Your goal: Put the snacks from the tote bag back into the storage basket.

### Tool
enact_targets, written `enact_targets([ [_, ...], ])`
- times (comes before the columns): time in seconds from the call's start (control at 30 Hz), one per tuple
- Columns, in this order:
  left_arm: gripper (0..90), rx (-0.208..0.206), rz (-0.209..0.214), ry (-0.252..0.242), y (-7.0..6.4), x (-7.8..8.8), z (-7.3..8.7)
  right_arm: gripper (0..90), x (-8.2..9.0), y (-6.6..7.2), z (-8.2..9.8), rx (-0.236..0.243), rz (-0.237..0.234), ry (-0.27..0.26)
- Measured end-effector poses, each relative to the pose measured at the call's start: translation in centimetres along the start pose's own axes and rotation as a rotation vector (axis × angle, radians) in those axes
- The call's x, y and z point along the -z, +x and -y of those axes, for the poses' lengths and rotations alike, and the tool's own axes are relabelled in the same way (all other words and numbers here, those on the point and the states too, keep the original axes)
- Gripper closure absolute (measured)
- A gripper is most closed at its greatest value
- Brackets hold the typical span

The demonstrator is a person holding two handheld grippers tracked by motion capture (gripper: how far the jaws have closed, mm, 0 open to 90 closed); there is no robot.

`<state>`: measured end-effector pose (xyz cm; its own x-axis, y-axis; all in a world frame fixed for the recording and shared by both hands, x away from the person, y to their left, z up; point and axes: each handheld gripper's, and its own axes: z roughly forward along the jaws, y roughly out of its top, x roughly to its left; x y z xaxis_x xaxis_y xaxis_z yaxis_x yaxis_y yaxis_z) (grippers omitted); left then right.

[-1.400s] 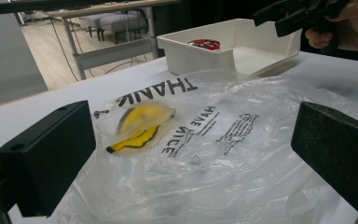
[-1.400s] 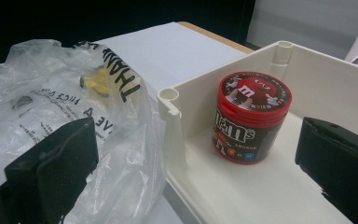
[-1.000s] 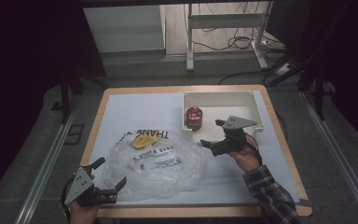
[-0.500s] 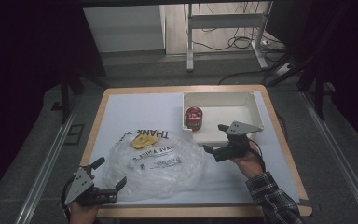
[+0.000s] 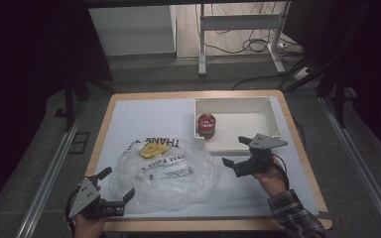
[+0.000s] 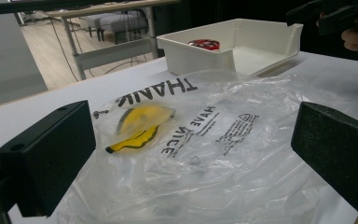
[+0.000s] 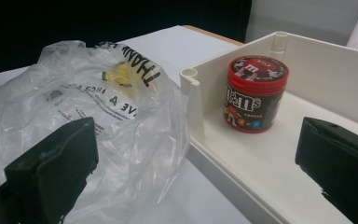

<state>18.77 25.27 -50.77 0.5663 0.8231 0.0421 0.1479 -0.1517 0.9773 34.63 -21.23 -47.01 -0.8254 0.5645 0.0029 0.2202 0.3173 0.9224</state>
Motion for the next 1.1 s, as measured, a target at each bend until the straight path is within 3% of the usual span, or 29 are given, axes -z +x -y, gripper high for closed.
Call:
enact_targets([
  [1.1, 0.0, 0.006, -0.003, -0.011, 0.1, 0.1, 0.0, 0.0, 4.4, 0.6, 2.1, 0.014, 0.051, -0.029],
])
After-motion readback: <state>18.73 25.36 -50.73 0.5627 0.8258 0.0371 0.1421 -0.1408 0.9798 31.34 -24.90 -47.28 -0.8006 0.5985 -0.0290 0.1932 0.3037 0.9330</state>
